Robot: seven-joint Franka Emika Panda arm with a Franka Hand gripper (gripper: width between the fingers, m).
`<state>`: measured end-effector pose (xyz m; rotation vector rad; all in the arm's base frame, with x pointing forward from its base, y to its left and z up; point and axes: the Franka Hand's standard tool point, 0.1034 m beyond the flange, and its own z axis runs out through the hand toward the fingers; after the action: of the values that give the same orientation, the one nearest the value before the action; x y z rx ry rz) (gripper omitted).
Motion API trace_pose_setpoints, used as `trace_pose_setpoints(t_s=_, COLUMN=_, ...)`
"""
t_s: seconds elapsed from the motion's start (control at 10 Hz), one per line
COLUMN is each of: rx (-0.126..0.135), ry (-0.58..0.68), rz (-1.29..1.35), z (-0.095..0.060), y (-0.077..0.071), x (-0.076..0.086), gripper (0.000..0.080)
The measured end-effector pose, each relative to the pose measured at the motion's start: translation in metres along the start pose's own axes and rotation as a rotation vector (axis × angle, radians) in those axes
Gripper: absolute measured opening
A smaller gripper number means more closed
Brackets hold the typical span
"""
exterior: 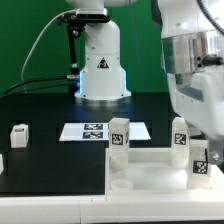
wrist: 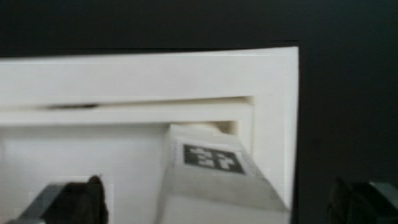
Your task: Assemble square table
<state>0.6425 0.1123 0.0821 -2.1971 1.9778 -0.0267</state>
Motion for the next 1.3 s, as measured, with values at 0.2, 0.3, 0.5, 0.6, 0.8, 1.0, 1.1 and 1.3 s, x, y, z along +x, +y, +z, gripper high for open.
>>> trace_pose_setpoints(t_s=0.2, rx=-0.016, ry=-0.012, rz=-0.055, z=-0.002, y=0.000, x=-0.005, gripper=0.0646)
trace_pose_setpoints(t_s=0.3, rx=-0.017, ry=-0.012, rz=-0.055, z=-0.001, y=0.000, x=-0.005, gripper=0.0648)
trace_pose_setpoints(t_s=0.5, rx=-0.017, ry=-0.012, rz=-0.055, z=-0.001, y=0.001, x=-0.005, gripper=0.0648)
trace_pose_setpoints(t_s=0.6, rx=-0.017, ry=-0.012, rz=-0.055, z=-0.001, y=0.001, x=-0.005, gripper=0.0648)
trace_pose_setpoints(t_s=0.8, rx=-0.017, ry=-0.013, rz=-0.111, z=-0.004, y=0.000, x=0.000, gripper=0.0648)
trace_pose_setpoints(t_s=1.0, rx=-0.001, ry=-0.018, rz=-0.205, z=-0.032, y=0.000, x=0.031, gripper=0.0648)
trace_pose_setpoints(t_s=1.1, rx=0.009, ry=-0.020, rz=-0.204, z=-0.043, y=-0.003, x=0.041, gripper=0.0648)
trace_pose_setpoints(t_s=1.3, rx=0.006, ry=-0.018, rz=-0.209, z=-0.038, y=-0.002, x=0.038, gripper=0.0648)
